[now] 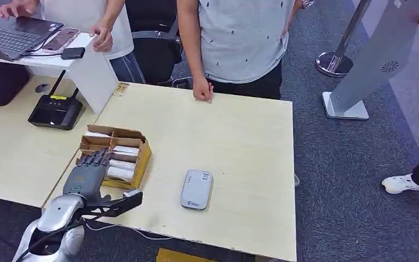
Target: Pass the card to the sensor for recognition and then transmit it.
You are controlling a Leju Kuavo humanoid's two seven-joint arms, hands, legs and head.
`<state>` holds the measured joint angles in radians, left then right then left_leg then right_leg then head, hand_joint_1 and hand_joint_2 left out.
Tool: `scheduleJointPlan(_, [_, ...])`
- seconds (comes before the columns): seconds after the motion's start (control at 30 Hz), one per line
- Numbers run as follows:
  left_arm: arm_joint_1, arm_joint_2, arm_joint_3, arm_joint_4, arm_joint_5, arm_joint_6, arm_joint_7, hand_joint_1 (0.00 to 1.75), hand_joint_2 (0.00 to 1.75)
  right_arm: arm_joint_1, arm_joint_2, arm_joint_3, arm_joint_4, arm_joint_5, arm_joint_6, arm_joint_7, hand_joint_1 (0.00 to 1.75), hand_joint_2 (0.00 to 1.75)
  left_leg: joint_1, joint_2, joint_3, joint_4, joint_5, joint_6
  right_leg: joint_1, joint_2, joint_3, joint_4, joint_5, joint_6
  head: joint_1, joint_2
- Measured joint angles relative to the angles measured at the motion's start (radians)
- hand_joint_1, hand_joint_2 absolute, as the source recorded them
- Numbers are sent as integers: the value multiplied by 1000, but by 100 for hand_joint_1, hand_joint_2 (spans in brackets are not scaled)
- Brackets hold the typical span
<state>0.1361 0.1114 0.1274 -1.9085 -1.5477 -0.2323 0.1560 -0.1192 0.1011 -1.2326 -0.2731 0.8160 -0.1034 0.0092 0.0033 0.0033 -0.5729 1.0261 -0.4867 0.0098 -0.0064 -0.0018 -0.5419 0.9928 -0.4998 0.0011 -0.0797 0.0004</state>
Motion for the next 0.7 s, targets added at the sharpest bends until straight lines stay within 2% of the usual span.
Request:
scheduleJointPlan(0.4, [-47, -35, 82, 41, -17, -1, -27, 0, 175, -1, 0, 3, 0, 14, 2, 3, 0, 0, 0, 0, 0, 0, 0, 0, 0, 0, 0, 0, 0, 0, 0, 0])
scheduleJointPlan(0.7, [-74, -60, 93, 79, -24, 2, -52, 0, 175, -1, 0, 5, 0, 15, 2, 3, 0, 0, 0, 0, 0, 0, 0, 0, 0, 0, 0, 0, 0, 0, 0, 0])
